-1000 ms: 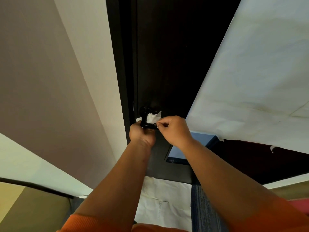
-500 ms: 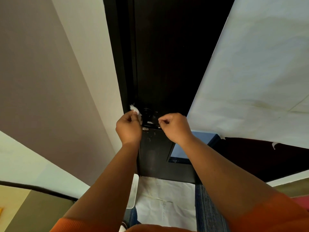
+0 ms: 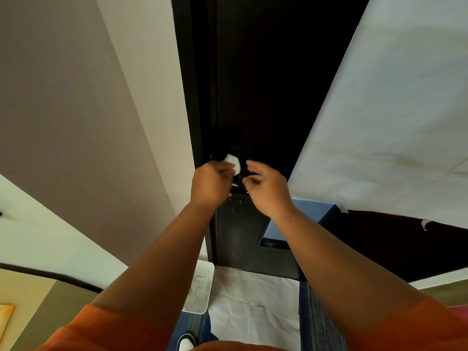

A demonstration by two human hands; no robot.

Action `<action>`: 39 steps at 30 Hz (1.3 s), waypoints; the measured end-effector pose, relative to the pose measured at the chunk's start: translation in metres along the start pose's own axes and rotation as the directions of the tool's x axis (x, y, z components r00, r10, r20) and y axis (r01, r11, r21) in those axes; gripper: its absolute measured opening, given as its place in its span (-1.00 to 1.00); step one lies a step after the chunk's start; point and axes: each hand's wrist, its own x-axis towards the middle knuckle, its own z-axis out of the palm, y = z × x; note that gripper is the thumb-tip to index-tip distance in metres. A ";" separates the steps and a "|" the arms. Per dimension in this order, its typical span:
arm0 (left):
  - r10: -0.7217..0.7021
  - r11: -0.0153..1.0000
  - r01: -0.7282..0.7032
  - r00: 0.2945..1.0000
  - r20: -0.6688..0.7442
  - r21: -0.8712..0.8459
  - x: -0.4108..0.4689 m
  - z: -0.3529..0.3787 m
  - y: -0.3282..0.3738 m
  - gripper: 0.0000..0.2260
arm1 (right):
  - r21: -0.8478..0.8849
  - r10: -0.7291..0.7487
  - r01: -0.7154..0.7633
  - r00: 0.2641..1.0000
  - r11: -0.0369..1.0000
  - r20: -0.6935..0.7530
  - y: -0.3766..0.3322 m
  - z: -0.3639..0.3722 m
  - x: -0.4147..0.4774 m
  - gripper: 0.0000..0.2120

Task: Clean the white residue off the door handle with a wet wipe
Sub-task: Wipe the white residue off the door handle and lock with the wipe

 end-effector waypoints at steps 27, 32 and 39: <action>-0.108 0.992 0.122 0.962 0.249 -0.040 0.014 -0.021 -0.033 -0.82 | -0.531 -0.188 0.289 0.953 0.796 0.237 0.013 0.010 -0.011 -0.60; -0.121 0.984 0.151 0.957 0.263 -0.094 0.010 -0.020 -0.036 -0.80 | -0.444 -0.207 0.245 0.969 0.862 0.133 0.058 -0.032 -0.023 -0.67; -0.123 0.985 0.151 0.952 0.281 -0.080 0.006 -0.024 -0.037 -0.80 | 0.165 0.383 -0.353 0.897 0.921 -0.222 0.100 -0.028 -0.043 -0.92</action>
